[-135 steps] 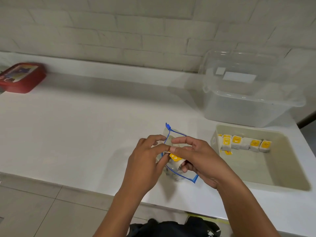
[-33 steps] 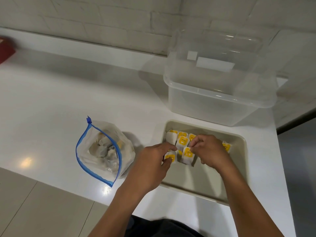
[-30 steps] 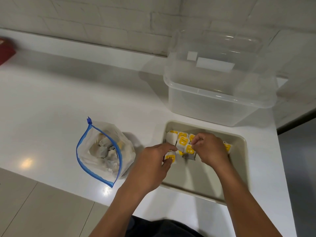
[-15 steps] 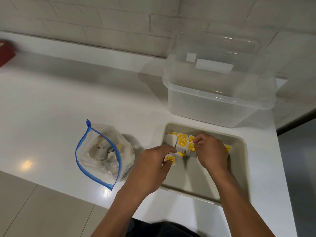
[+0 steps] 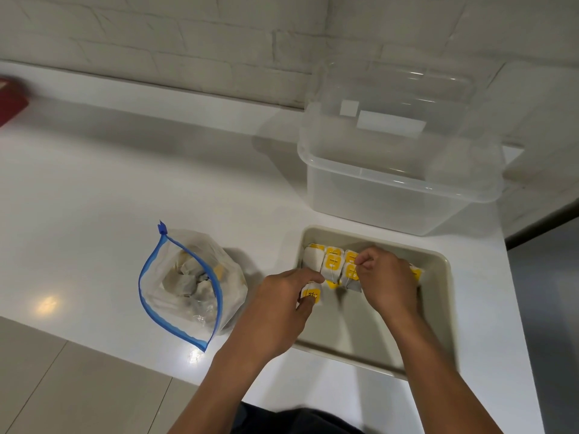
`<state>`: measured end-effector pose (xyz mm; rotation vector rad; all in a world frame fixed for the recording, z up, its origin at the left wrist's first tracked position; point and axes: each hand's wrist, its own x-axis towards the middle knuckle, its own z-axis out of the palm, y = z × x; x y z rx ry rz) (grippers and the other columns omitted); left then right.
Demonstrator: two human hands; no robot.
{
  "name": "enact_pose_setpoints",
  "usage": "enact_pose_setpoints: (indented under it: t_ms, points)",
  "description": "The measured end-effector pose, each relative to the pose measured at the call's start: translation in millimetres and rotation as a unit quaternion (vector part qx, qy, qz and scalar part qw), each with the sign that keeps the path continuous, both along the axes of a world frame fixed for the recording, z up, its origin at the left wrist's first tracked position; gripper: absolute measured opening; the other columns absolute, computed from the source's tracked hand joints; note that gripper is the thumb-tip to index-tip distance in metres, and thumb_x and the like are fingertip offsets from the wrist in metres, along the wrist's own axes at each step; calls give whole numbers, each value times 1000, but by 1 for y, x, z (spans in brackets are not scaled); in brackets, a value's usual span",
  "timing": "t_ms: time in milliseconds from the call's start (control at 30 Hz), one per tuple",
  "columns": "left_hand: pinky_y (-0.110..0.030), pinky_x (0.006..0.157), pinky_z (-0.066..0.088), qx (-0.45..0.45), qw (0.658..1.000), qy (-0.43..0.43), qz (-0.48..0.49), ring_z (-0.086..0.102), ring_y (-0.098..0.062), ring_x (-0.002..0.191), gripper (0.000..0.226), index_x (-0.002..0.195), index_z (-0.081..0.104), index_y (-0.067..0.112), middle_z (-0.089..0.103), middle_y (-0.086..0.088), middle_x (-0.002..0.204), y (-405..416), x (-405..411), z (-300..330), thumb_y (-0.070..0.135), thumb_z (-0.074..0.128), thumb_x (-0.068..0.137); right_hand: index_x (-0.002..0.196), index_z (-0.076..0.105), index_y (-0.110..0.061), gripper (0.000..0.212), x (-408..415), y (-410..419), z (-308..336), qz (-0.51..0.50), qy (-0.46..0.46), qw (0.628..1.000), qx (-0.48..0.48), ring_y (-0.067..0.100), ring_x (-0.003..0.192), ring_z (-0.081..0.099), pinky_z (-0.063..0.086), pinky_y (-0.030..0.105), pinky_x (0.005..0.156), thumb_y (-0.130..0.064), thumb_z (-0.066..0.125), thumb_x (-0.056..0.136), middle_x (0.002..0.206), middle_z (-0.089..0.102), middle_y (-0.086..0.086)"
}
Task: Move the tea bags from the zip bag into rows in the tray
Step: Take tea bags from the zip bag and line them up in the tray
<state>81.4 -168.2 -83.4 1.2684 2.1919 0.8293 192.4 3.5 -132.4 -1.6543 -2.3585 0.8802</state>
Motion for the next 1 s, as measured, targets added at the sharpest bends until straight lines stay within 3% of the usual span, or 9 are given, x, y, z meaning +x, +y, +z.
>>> enact_pose_setpoints:
  t_ms: [267, 433, 533, 633, 733, 800, 900, 1000]
  points:
    - [-2, 70, 37, -8, 1000, -1, 1, 62, -6, 83, 31, 119, 67, 35, 55, 24, 88, -1, -1, -2, 17, 64, 94, 85, 69, -27, 15, 3, -3, 4, 24, 36, 999, 9, 21, 85, 67, 53, 31, 71, -15, 60, 86, 81, 74, -9]
    - [-2, 69, 36, -12, 1000, 2, -1, 61, -6, 83, 31, 119, 67, 35, 53, 26, 84, 0, -1, -2, 17, 63, 94, 98, 71, -31, 10, 14, -8, 17, 36, 34, 998, 46, 16, 87, 67, 38, 23, 64, -27, 63, 92, 98, 75, -16]
    - [-3, 70, 37, -13, 1000, 2, 0, 61, -6, 83, 31, 119, 67, 35, 53, 28, 82, 0, -1, -2, 17, 63, 94, 98, 71, -31, 10, 22, -14, 23, 17, 40, 996, 73, 21, 80, 70, 48, 27, 67, -28, 63, 93, 98, 76, -14]
    - [-14, 76, 46, -11, 1000, 6, -1, 63, -6, 83, 31, 120, 66, 36, 62, 22, 94, 0, -1, -3, 19, 63, 94, 89, 70, -25, 9, 29, -13, 19, 6, -2, 997, 73, 25, 86, 68, 51, 31, 69, -24, 61, 90, 89, 76, -6]
    - [-21, 79, 50, -15, 1000, 2, 0, 63, -6, 83, 31, 120, 66, 37, 66, 18, 98, 1, -1, -4, 19, 63, 95, 89, 70, -24, 14, 32, -12, 7, 29, -65, 997, -24, 24, 78, 71, 54, 31, 73, -33, 60, 87, 88, 75, -5]
    - [-22, 80, 50, -14, 1000, 0, 2, 63, -6, 83, 31, 120, 66, 36, 65, 19, 96, 1, 0, -4, 18, 63, 94, 88, 71, -22, 19, 31, -14, 1, 22, -50, 994, -91, 25, 76, 72, 58, 34, 76, -36, 61, 83, 83, 74, -3]
    - [-24, 80, 50, -13, 1000, 1, 3, 63, -7, 83, 32, 121, 66, 36, 68, 15, 99, 1, -1, -4, 19, 63, 94, 70, 65, -23, 15, 26, -14, -5, 20, -12, 992, -126, 26, 70, 71, 59, 40, 71, -34, 57, 77, 69, 70, -2]
    - [-28, 80, 52, -12, 1000, 8, 3, 64, -9, 83, 32, 120, 65, 37, 69, 14, 100, 2, -1, -5, 19, 63, 94, 69, 66, -28, 13, 22, -15, -8, -5, 23, 986, -162, 28, 75, 71, 60, 43, 70, -26, 62, 80, 75, 74, -3]
